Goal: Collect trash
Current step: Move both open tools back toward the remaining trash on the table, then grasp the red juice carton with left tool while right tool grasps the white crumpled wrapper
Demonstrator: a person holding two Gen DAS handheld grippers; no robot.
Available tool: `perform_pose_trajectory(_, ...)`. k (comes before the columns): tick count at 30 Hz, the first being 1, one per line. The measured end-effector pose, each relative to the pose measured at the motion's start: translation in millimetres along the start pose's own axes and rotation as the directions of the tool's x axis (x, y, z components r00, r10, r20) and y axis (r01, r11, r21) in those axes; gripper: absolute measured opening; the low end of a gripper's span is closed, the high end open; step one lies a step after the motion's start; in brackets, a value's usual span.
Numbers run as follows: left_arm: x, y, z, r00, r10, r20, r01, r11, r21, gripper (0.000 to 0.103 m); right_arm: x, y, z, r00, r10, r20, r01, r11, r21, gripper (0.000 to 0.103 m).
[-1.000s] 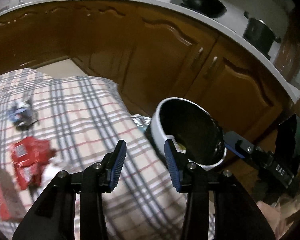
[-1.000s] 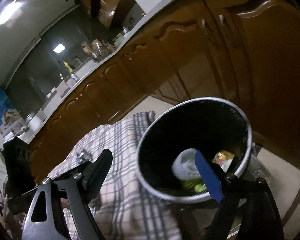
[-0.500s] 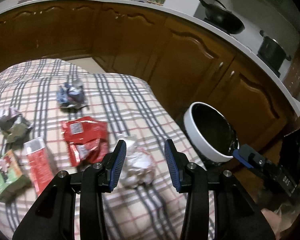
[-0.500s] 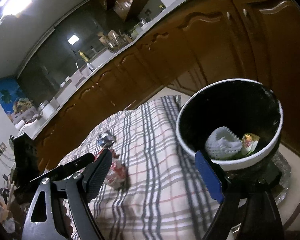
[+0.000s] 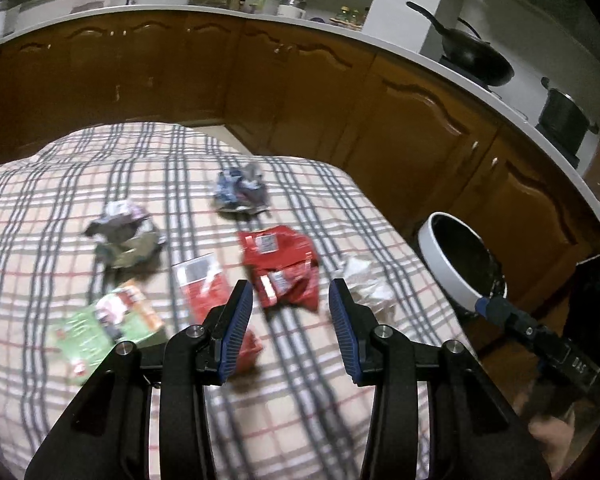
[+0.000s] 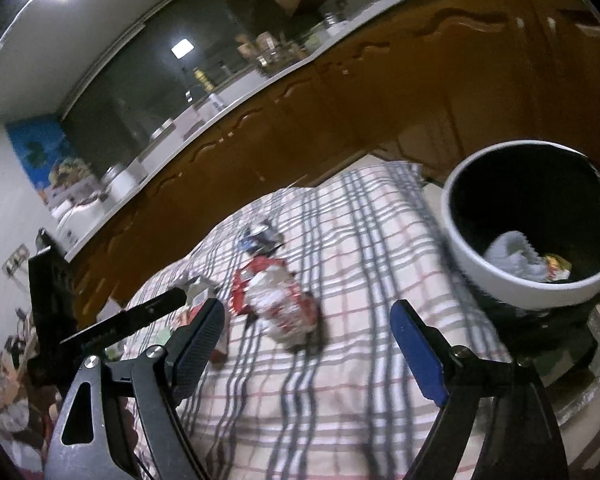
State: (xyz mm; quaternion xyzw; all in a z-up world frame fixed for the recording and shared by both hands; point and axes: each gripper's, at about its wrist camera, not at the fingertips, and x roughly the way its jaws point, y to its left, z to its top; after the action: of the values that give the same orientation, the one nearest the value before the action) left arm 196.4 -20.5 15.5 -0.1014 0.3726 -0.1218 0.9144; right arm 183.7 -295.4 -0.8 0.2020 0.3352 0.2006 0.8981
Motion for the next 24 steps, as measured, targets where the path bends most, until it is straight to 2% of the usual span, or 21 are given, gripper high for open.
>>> perform_pose_trajectory(3, -5, 9, -3, 1.000, 0.013, -0.004, -0.013, 1.000, -0.002, 0.040, 9, 11, -3, 1.000, 0.012, -0.019, -0.013, 0.999, -0.032, 0.087)
perform_pose_trajectory(5, -8, 15, -6, 1.000, 0.025, -0.007, -0.025, 1.000, -0.003, 0.047, 16, 16, -5, 0.999, 0.014, -0.032, -0.015, 0.999, -0.040, 0.087)
perform_pose_trajectory(8, -9, 21, -10, 0.999, 0.046, -0.012, -0.046, 0.999, -0.005, 0.052, 27, 22, -6, 0.999, 0.007, -0.049, -0.010, 0.998, -0.058, 0.087)
perform_pose_trajectory(15, 7, 28, -15, 0.996, 0.072, -0.044, -0.073, 0.997, -0.018, 0.053, 61, 30, -3, 0.994, -0.048, -0.095, 0.036, 0.993, -0.115, 0.087)
perform_pose_trajectory(19, 21, 24, -17, 0.994, 0.077, -0.075, -0.077, 0.997, 0.000, 0.053, 80, 28, -3, 0.989, -0.079, -0.126, 0.062, 0.989, -0.131, 0.086)
perform_pose_trajectory(21, 30, 22, -20, 0.991, 0.103, -0.088, -0.102, 0.995, 0.017, 0.053, 87, 23, -4, 0.986, -0.091, -0.142, 0.073, 0.989, -0.132, 0.086)
perform_pose_trajectory(24, 38, 27, -23, 0.988, 0.113, -0.102, -0.113, 0.994, 0.004, 0.052, 95, 18, -6, 0.982, -0.095, -0.162, 0.075, 0.989, -0.123, 0.080)
